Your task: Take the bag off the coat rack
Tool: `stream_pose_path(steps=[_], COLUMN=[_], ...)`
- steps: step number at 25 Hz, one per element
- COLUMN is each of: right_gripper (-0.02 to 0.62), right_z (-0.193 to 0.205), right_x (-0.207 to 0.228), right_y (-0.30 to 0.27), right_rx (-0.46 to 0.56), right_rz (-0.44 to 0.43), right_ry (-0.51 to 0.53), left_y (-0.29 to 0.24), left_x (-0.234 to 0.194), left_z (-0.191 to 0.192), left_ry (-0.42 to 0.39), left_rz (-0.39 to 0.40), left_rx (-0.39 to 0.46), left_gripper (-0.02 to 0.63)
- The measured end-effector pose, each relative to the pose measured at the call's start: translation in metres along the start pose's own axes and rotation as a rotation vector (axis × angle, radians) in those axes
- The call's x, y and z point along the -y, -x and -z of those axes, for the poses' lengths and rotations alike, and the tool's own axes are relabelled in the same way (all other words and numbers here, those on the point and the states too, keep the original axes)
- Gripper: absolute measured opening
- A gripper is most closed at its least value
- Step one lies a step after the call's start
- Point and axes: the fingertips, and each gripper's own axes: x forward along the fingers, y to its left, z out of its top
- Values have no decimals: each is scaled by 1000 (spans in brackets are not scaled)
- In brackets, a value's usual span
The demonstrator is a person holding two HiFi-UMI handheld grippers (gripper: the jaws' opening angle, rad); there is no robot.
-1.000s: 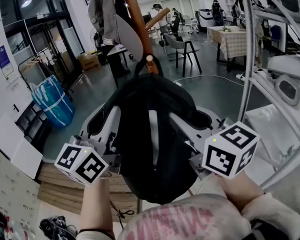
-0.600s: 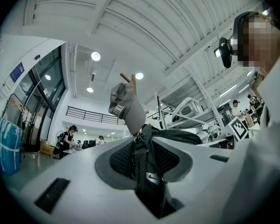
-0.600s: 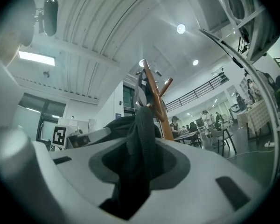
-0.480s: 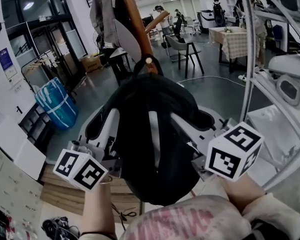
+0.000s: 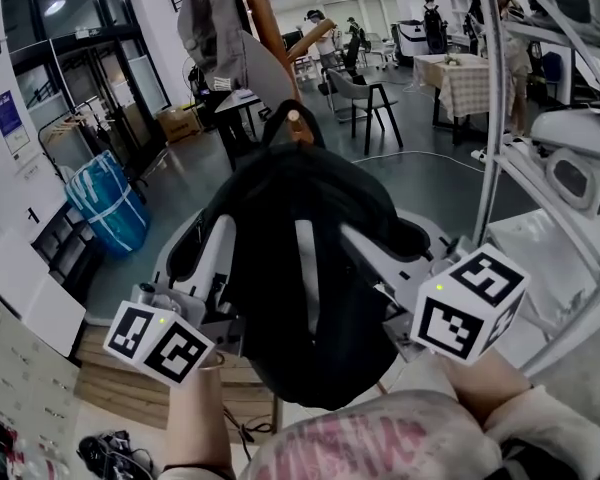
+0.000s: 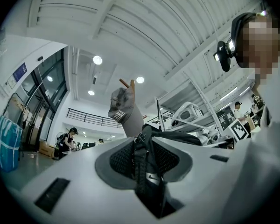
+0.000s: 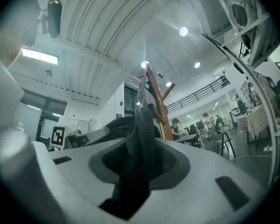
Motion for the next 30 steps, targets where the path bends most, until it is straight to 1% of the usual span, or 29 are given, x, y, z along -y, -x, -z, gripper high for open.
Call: stream_pose_path(steps=[7,15,19,25,30], right_gripper=[127,127,126,125,124], right_z=[-4,-13,-15,-16,-14], right_x=[-8,-16,-16,-22,-37], right_y=[9,23,34,53,80], right_rx=[5,38,42,34,25], right_rz=[5,-8,-14,-17,-9], right_ry=[-1,10,-1,-14,-21], left_y=[10,20,23,34,53], left_x=[8,26,41,59,84], left_z=[-6,-19,-22,-25,-27], left_ry=[25,5,-9,9,15], left_rz=[-9,2,-2,-13,-16], left_rx=[22,41,33,14,9], left_gripper=[95,95,95,95,95])
